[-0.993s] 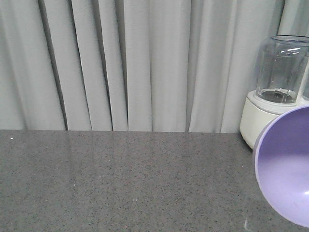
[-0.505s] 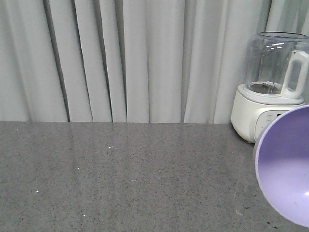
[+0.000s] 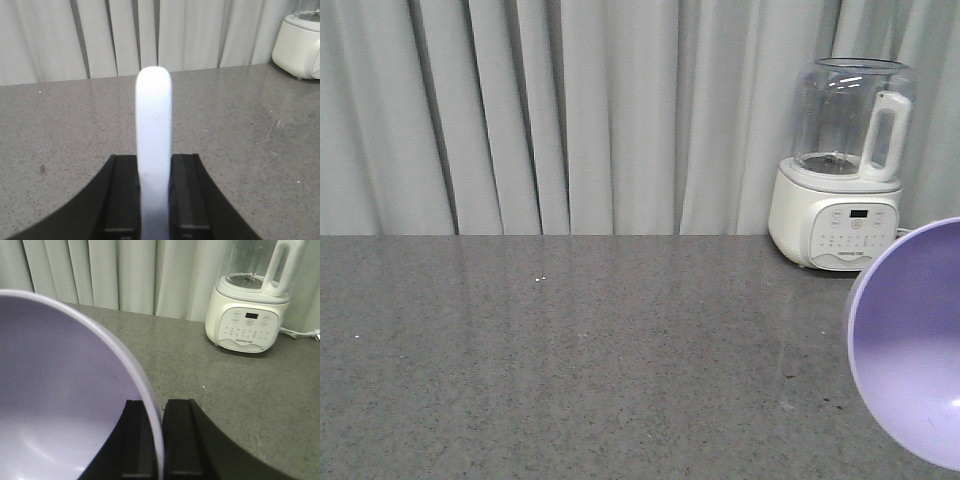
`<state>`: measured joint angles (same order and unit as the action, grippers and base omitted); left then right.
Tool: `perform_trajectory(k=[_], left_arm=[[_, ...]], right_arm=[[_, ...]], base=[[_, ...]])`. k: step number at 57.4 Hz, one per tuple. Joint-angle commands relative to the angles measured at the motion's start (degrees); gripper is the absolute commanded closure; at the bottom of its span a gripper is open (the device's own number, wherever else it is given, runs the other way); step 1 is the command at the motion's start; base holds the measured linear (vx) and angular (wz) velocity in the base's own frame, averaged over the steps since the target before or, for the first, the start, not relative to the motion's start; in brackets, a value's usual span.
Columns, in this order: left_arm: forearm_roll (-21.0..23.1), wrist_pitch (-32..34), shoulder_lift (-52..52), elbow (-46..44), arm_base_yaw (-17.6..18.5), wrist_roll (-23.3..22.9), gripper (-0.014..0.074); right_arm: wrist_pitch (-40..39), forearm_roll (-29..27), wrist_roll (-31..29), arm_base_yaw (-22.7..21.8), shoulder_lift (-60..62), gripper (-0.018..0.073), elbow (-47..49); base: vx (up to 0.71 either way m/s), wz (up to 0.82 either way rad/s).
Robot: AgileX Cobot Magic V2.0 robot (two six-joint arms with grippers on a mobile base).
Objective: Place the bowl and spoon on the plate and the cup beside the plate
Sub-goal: 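Drive the base to the counter with the pale blue plate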
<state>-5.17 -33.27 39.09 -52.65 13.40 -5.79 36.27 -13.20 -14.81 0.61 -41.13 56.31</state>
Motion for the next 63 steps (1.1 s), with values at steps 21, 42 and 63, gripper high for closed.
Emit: perform_trajectory(k=[21, 42, 63], left_arm=[[-0.12, 4.48, -0.02, -1.52, 0.43, -0.06, 0.0599], [-0.12, 4.48, -0.02, -1.52, 0.43, -0.06, 0.0599], [-0.12, 4.48, -0.02, -1.52, 0.43, -0.06, 0.0599]], right_arm=[[-5.13, -0.53, -0.37, -0.05, -0.03, 0.0568, 1.6], [-4.69, -0.48, -0.37, -0.05, -0.03, 0.0568, 1.6], [-4.69, -0.48, -0.37, -0.05, -0.03, 0.0568, 1.6]], base=[[-0.12, -0.34], [-0.09, -0.56], [-0.04, -0.65]])
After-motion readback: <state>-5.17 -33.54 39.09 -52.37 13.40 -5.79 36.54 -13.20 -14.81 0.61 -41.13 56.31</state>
